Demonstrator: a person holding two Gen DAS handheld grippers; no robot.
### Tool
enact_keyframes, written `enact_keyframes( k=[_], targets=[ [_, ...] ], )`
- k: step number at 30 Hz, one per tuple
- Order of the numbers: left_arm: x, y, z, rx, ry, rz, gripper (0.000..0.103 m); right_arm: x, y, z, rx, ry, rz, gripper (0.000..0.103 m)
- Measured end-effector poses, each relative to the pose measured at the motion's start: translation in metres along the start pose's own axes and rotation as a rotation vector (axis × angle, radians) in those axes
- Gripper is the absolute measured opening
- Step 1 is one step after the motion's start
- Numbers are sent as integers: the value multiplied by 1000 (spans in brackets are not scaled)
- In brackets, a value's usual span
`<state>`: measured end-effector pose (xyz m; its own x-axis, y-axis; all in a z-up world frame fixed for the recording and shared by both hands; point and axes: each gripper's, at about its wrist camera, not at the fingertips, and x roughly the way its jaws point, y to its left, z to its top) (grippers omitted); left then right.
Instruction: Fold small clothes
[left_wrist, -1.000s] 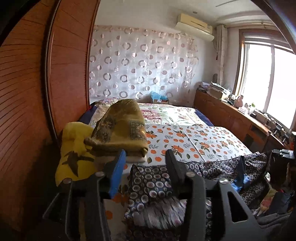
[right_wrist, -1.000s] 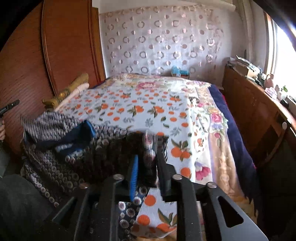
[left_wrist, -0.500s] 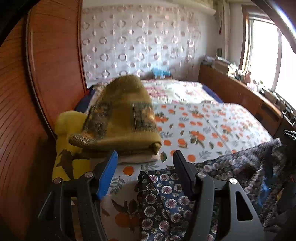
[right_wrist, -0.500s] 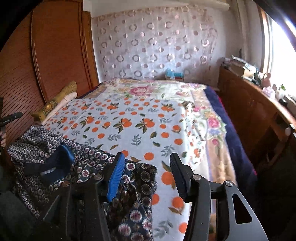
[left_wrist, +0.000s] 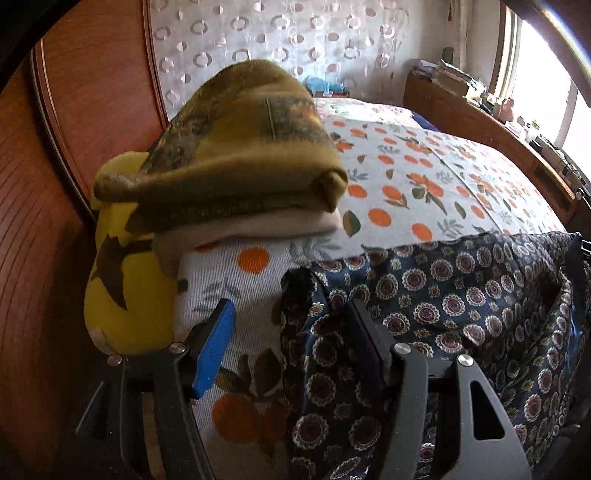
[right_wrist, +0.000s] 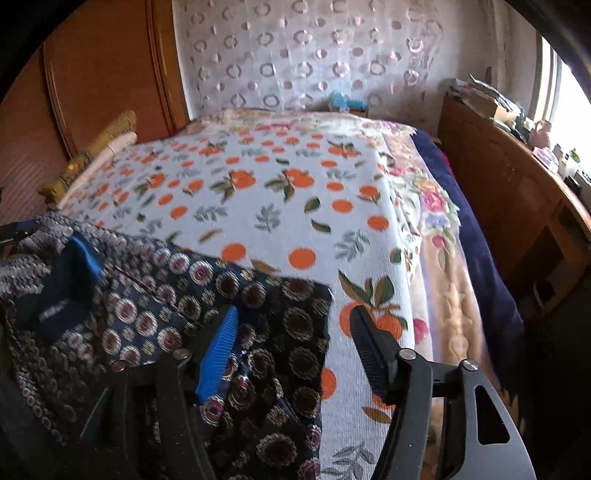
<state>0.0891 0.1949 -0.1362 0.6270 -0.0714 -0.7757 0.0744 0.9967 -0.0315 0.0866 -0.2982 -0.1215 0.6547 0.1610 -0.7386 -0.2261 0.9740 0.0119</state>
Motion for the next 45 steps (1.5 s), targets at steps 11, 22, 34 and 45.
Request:
enact_keyframes(
  k=[11, 22, 34, 45],
  targets=[
    [-1, -18, 3, 66, 11, -75, 38, 7, 13, 1, -61, 22, 41, 67],
    [-54, -46, 12, 102, -156, -95, 4, -31, 22, -9, -104, -85, 149, 8],
    [-146, -71, 113, 87, -505, -101, 4, -160, 11, 93, -177, -453, -4, 7],
    [-49, -51, 156, 51, -349, -7, 4, -91, -4, 150, -127, -336, -146, 8]
  ],
)
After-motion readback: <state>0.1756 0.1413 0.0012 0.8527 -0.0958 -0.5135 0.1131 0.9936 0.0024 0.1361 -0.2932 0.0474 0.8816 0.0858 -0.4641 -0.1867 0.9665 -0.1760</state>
